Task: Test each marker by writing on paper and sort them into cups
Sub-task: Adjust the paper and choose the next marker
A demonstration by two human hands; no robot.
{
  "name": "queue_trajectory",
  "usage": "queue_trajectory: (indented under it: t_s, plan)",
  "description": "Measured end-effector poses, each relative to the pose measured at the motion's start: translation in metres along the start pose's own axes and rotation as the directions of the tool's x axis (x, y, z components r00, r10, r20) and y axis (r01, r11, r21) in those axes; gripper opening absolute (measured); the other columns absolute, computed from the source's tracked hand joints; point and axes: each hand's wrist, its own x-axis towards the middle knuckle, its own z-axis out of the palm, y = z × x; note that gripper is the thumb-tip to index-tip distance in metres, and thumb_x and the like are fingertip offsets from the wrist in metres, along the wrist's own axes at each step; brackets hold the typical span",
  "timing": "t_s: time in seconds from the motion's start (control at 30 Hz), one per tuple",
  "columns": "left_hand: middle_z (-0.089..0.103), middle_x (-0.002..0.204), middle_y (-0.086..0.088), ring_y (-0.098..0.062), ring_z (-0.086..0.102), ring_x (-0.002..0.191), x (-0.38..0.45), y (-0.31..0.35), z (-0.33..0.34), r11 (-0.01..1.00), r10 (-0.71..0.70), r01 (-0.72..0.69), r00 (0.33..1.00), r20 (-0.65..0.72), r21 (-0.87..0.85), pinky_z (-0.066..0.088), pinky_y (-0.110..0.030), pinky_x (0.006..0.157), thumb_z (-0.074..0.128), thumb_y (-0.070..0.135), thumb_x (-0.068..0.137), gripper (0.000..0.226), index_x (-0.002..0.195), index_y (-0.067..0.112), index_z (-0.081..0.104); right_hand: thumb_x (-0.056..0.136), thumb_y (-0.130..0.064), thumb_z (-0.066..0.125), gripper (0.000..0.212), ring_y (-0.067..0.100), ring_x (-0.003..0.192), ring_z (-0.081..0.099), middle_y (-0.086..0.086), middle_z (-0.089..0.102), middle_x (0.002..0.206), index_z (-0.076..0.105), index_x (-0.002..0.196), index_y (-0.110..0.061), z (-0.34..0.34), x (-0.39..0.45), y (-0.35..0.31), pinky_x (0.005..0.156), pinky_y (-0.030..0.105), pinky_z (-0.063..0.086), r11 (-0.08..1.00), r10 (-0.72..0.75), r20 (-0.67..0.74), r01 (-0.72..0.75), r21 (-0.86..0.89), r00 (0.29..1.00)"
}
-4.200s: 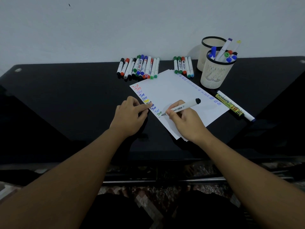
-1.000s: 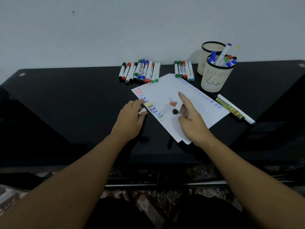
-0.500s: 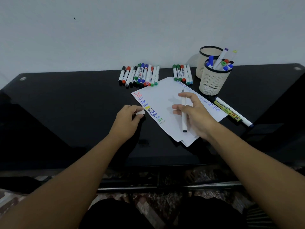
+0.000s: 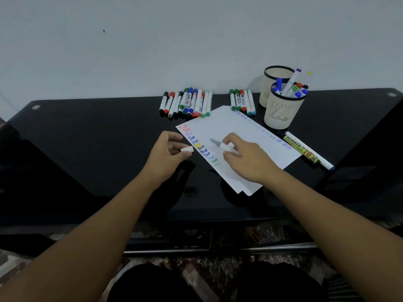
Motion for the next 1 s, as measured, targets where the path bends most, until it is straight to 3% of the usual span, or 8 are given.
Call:
queue_trajectory:
  t_s: [0.07,0.17,0.4,0.5,0.6,0.77,0.9,1.0]
  plan:
    - [0.077,0.101,0.004,-0.01,0.072,0.097,0.002,0.003,-0.001,1.0,-0.005,0.006,1.0,0.028,-0.03,0.057,-0.031,0.091,0.082,0.011,0.085,0.045,0.117,0.022,0.052,0.099,-0.03,0.048,0.016,0.019,0.077,0.056,-0.003,0.061,0.088,0.049,0.115,-0.035,0.0,0.001,-0.001,0.065,0.036,0.044,0.98,-0.06,0.064,0.07,-0.184,0.996]
    - [0.077,0.103,0.003,-0.012,0.072,0.1,0.005,0.006,0.001,1.0,-0.005,0.006,0.997,0.071,-0.015,0.057,-0.037,0.095,0.085,0.011,0.081,0.05,0.118,0.022,0.052,0.099,-0.03,0.05,0.014,0.018,0.077,0.055,-0.005,0.06,0.084,0.051,0.112,-0.036,0.001,0.001,0.0,0.063,0.036,0.045,0.95,-0.129,0.069,0.143,-0.277,0.989]
    - [0.077,0.1,0.002,-0.011,0.073,0.096,0.003,0.019,0.01,0.998,0.041,-0.047,0.982,0.186,0.029,0.057,-0.033,0.092,0.084,0.006,0.081,0.049,0.117,0.022,0.054,0.1,-0.033,0.05,0.014,0.019,0.081,0.055,-0.006,0.06,0.091,0.051,0.112,-0.039,0.003,0.003,0.002,0.062,0.034,0.042,0.924,-0.204,0.08,0.219,-0.313,0.976]
    - [0.078,0.098,0.002,-0.015,0.074,0.094,0.002,0.022,0.012,0.999,0.034,-0.044,0.967,0.254,0.031,0.057,-0.032,0.091,0.083,0.005,0.081,0.051,0.119,0.022,0.053,0.103,-0.034,0.049,0.022,0.024,0.09,0.059,-0.004,0.063,0.102,0.045,0.124,-0.034,0.003,0.001,-0.001,0.074,0.04,0.05,0.922,-0.218,0.125,0.246,-0.299,0.968]
    - [0.077,0.103,-0.001,-0.016,0.074,0.097,0.003,0.024,0.012,1.0,0.017,-0.013,0.974,0.226,-0.018,0.058,-0.03,0.087,0.087,0.007,0.077,0.063,0.123,0.022,0.047,0.107,-0.029,0.045,0.033,0.031,0.099,0.061,0.003,0.064,0.105,0.032,0.137,-0.032,-0.001,-0.002,-0.001,0.085,0.047,0.05,0.916,-0.267,0.218,0.317,-0.246,0.939]
    - [0.072,0.112,-0.005,-0.021,0.075,0.095,0.006,0.031,0.01,0.995,-0.034,0.053,0.978,0.204,-0.09,0.059,-0.026,0.079,0.09,0.004,0.073,0.079,0.128,0.024,0.037,0.102,-0.022,0.045,0.067,0.006,0.075,0.051,-0.01,0.051,0.078,0.021,0.155,-0.055,-0.007,0.003,-0.006,0.066,0.03,0.038,0.876,-0.335,0.255,0.4,-0.271,0.907]
    - [0.064,0.122,-0.007,-0.021,0.075,0.097,0.01,0.034,0.012,0.993,-0.041,0.068,0.963,0.265,-0.096,0.061,-0.033,0.086,0.079,-0.006,0.081,0.074,0.132,0.023,0.035,0.102,-0.027,0.045,0.062,0.007,0.072,0.052,-0.009,0.055,0.076,0.026,0.152,-0.058,-0.006,0.008,0.002,0.065,0.033,0.041,0.9,-0.311,0.201,0.356,-0.252,0.929]
    - [0.06,0.126,-0.004,-0.015,0.071,0.102,0.017,0.023,0.015,0.997,0.0,-0.022,0.965,0.262,0.079,0.058,-0.034,0.094,0.071,-0.001,0.089,0.059,0.132,0.027,0.042,0.108,-0.032,0.044,0.049,0.007,0.07,0.05,-0.015,0.051,0.074,0.03,0.15,-0.052,-0.008,0.01,0.009,0.069,0.036,0.039,0.909,-0.286,0.181,0.326,-0.261,0.941]
